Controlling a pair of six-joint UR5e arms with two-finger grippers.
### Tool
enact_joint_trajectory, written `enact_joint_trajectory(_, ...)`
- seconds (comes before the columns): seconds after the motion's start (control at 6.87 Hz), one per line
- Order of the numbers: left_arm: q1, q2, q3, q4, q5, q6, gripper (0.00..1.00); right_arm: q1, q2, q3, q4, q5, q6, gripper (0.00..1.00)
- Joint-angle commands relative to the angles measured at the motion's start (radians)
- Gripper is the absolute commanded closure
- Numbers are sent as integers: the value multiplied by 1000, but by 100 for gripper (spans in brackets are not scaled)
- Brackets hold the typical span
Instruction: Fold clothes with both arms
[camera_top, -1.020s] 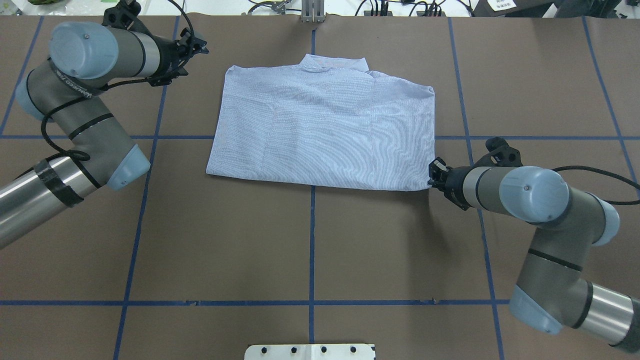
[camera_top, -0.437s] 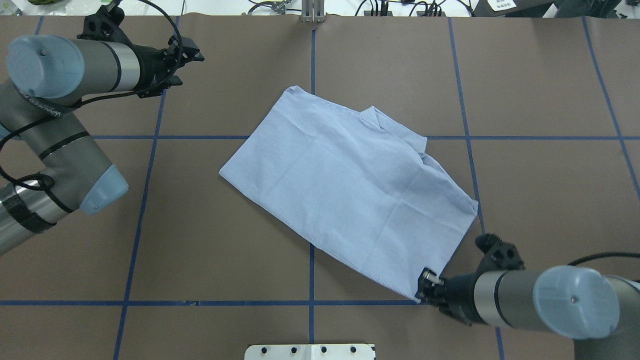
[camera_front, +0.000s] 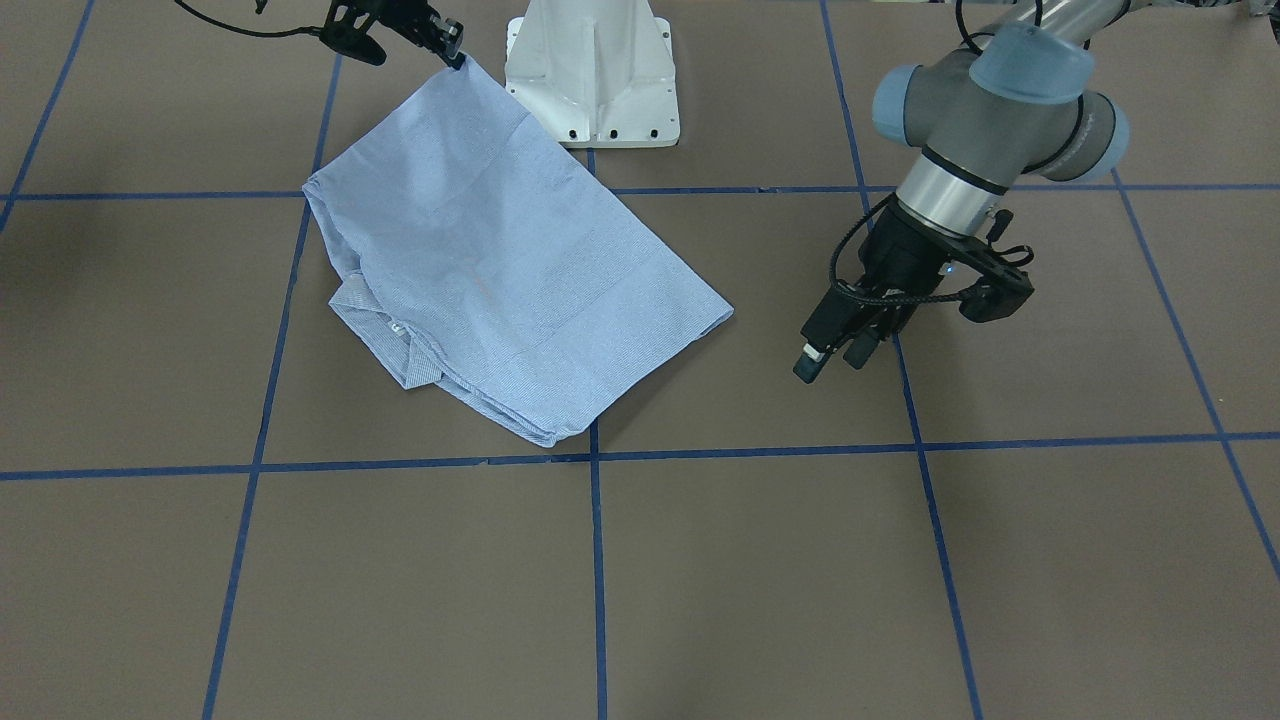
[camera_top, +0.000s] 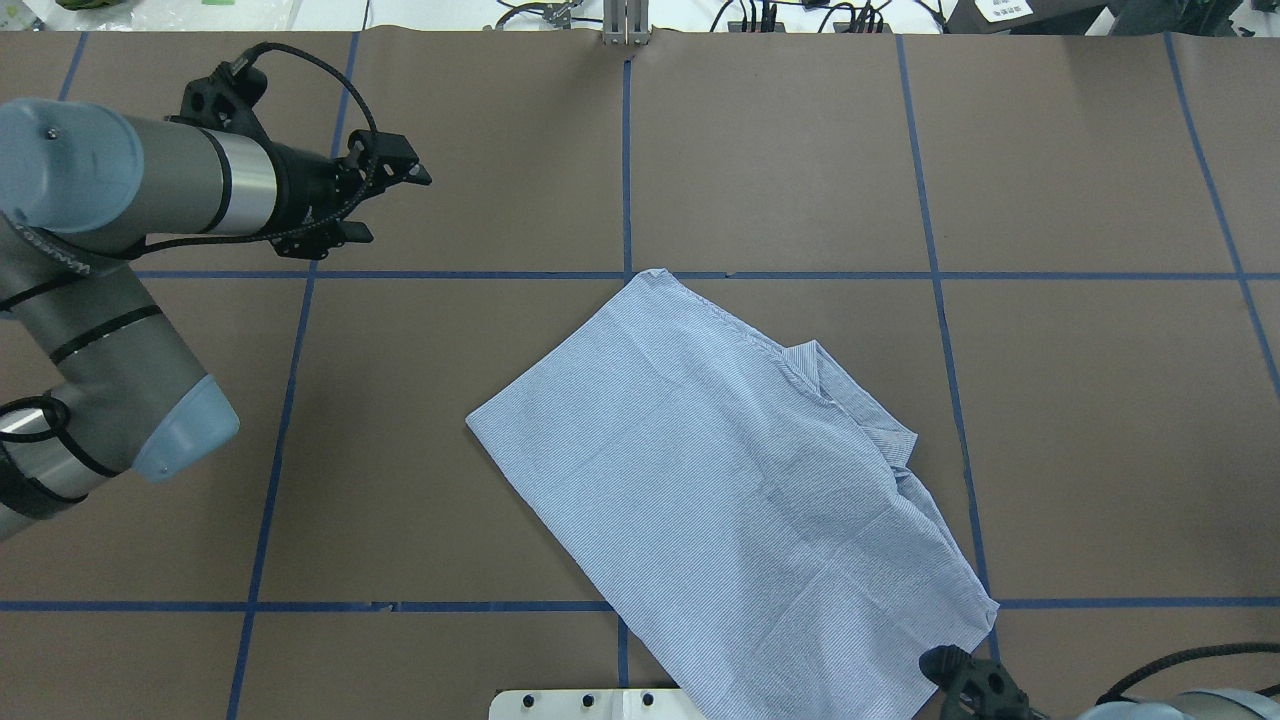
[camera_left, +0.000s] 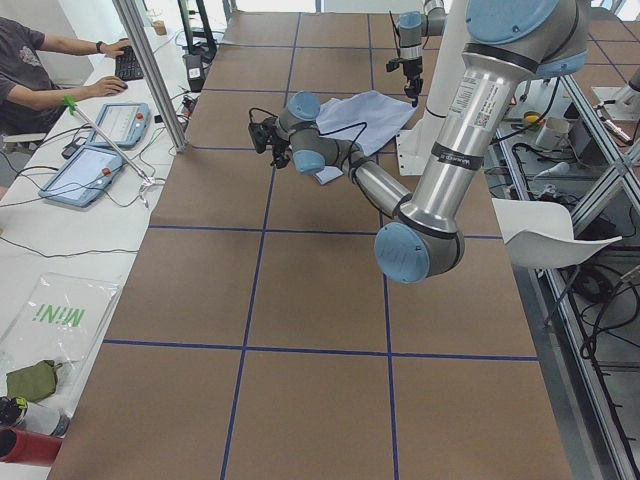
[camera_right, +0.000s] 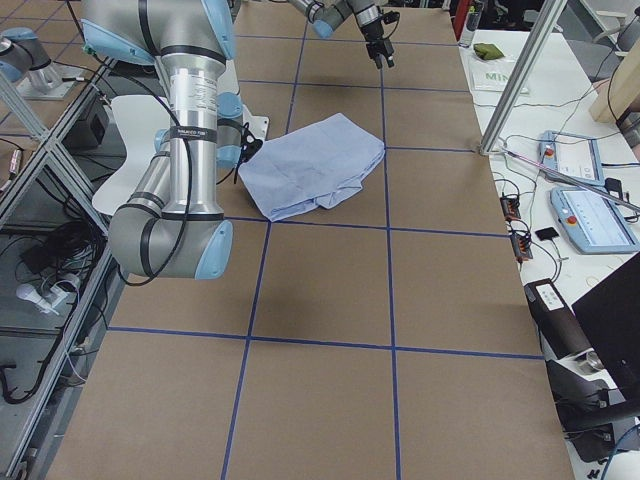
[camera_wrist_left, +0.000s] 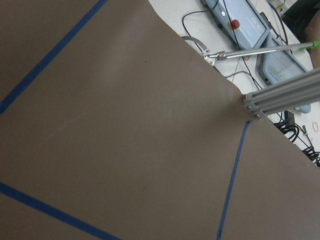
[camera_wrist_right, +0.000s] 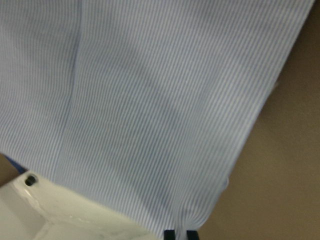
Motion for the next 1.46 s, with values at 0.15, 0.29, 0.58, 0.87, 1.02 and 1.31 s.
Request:
enact_joint_trajectory(0.15, 97, 8, -53, 99, -6, -76, 0, -31, -20, 54, 1, -3, 3, 0)
enact_joint_trajectory(0.29, 161, 7, -70, 163, 3, -117, 0, 67, -16, 64, 1, 0, 3, 0)
enact_joint_trajectory(0.58, 223, 8, -53, 162, 14, -215, 13, 301, -9, 49, -1, 46, -9, 0)
enact_joint_trajectory(0.87, 335, 2, -42, 168, 67, -226, 13, 516, 64, -35, 1, 165, -84, 0)
enact_joint_trajectory(1.02, 344, 5, -22, 167, 91, -226, 14, 578, 75, -85, 1, 166, -150, 0)
enact_joint_trajectory(1.31, 352, 2, -4, 168, 94, -228, 20, 696, 75, -142, -1, 160, -294, 0)
